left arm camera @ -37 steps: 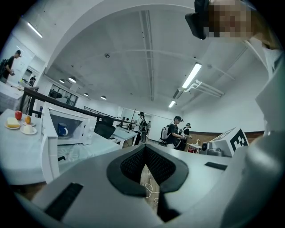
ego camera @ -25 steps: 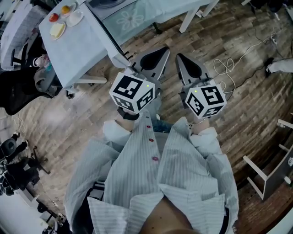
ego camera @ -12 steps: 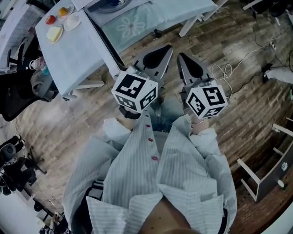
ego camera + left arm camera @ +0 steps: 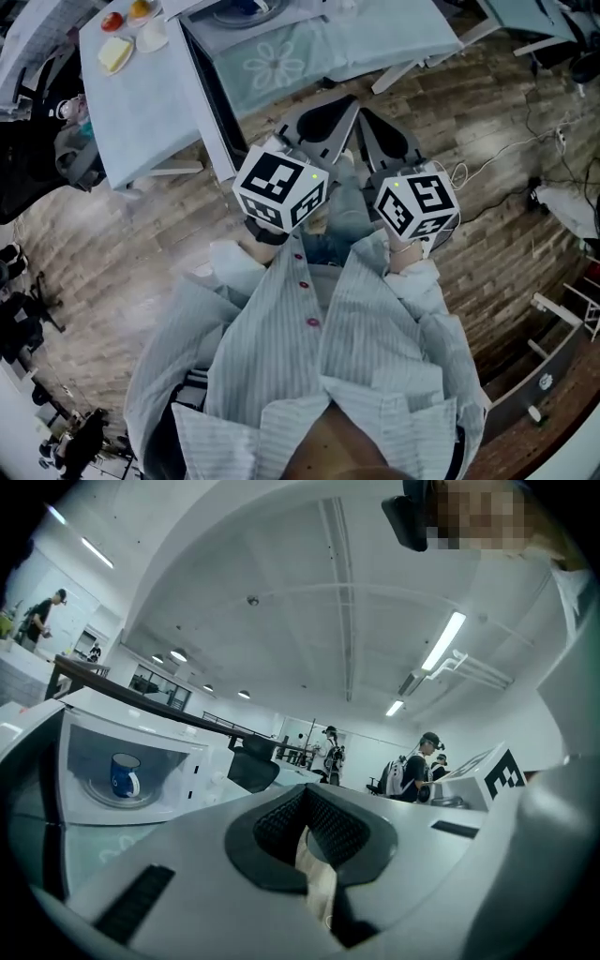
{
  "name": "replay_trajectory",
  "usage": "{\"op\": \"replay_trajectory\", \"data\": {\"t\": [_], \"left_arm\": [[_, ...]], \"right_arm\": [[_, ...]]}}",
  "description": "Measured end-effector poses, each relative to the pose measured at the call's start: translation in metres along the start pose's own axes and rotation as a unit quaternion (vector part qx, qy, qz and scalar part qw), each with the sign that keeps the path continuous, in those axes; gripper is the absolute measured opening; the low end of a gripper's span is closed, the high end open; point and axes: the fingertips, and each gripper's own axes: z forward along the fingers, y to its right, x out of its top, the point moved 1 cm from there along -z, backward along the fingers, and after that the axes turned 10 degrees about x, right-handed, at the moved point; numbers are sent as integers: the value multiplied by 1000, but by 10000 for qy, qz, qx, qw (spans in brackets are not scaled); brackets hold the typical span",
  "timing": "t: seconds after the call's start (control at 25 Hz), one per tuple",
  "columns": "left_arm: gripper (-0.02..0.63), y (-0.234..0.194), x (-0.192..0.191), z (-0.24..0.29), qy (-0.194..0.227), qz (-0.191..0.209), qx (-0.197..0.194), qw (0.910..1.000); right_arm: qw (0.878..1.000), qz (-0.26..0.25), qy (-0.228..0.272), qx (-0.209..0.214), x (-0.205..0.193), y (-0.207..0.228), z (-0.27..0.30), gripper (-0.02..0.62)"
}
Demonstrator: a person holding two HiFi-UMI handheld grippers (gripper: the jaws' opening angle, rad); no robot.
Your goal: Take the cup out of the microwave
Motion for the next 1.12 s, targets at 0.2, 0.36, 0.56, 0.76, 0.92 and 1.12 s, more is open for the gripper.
{"op": "replay_trajectory", "data": {"t": [0.2, 0.36, 0.56, 0.76, 0.92, 1.12], "left_arm": [[8, -27, 12, 42, 186, -41, 577, 9982], [8, -44, 19, 77, 330, -48, 1039, 9940], [8, -73, 33, 101, 513, -74, 1775, 9827], [8, -99, 41, 108, 645, -132, 2553, 9646], [8, -111, 39, 109, 698, -211, 2965, 9523], [8, -127, 34, 107, 746, -334, 3352, 9386]], "right_arm": [[9983, -130, -144, 558, 21, 38, 37, 34], [9945, -226, -257, 985, 36, 72, 59, 34], [9848, -328, -401, 1659, 57, 97, 93, 34], [9704, -353, -575, 2317, 65, 107, 121, 34], [9603, -399, -730, 2662, 63, 111, 135, 34], [9497, -416, -902, 2969, 60, 112, 155, 34]]}}
